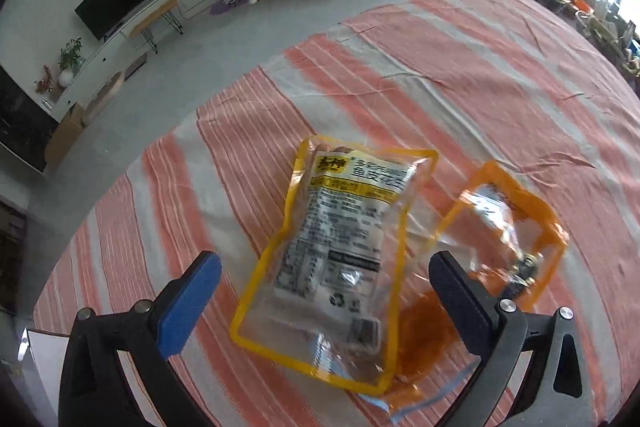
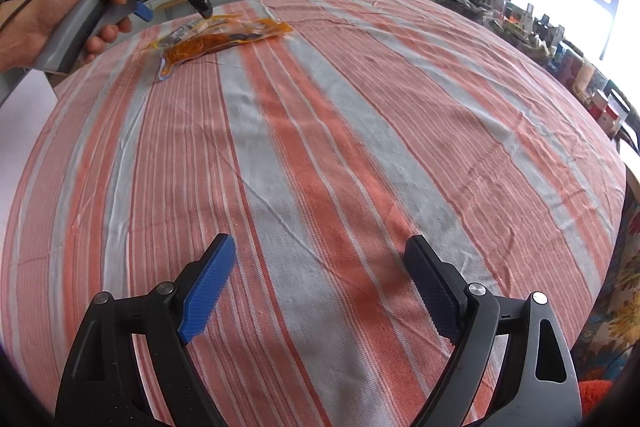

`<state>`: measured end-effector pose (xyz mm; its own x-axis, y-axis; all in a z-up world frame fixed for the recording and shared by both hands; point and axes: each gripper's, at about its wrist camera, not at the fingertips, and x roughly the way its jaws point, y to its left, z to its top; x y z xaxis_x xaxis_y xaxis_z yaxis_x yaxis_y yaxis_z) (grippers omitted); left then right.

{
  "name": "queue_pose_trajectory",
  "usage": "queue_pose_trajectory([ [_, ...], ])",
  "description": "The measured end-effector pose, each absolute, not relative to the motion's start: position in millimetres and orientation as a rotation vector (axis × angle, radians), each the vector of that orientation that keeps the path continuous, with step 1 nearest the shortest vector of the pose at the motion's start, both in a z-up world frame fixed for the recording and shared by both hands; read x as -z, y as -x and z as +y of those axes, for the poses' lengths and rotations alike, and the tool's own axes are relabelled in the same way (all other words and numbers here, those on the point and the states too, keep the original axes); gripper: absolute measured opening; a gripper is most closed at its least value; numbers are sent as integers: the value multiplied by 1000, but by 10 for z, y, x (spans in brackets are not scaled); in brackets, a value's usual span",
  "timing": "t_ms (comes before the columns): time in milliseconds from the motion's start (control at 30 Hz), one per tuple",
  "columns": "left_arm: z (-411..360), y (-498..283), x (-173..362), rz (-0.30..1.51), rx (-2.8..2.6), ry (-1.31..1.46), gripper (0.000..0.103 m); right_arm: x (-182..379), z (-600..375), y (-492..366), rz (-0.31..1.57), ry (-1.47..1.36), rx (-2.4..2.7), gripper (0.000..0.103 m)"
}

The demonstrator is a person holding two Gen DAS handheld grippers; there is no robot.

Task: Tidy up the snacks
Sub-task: 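Reach the left gripper to the clear peanut bag and grasp it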

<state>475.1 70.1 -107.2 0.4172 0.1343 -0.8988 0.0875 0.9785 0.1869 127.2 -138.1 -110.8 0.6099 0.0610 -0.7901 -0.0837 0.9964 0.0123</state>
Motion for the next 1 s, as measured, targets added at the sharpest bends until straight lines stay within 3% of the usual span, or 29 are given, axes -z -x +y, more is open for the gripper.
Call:
queue_pose_trajectory([
  [133, 926, -4960, 1272, 1180, -21, -55, 99, 1107, -1383, -1271, 911, 27, -84, 90],
  [233, 861, -4884, 1277, 1139, 58, -58, 61, 1108, -1380, -1270, 911, 27, -83, 90],
  [300, 743, -4772, 1256, 1111, 74, -122, 57, 1109, -1380, -1271, 912, 27, -83, 91],
  [633, 414, -3076, 1180, 1102, 119, -50, 56, 1112, -1371, -1275, 914, 29, -87, 91],
  [900, 759, -1633, 1200, 1059, -142, 66, 56, 1115, -1366, -1269, 914, 29, -86, 91],
  [967, 920, -1476, 1214, 1032, -178, 101, 58, 1113, -1368, -1270, 914, 29, -86, 91],
  [1000, 990, -1450, 1227, 1021, -186, 118, 66, 1114, -1367, -1269, 914, 29, -86, 91],
])
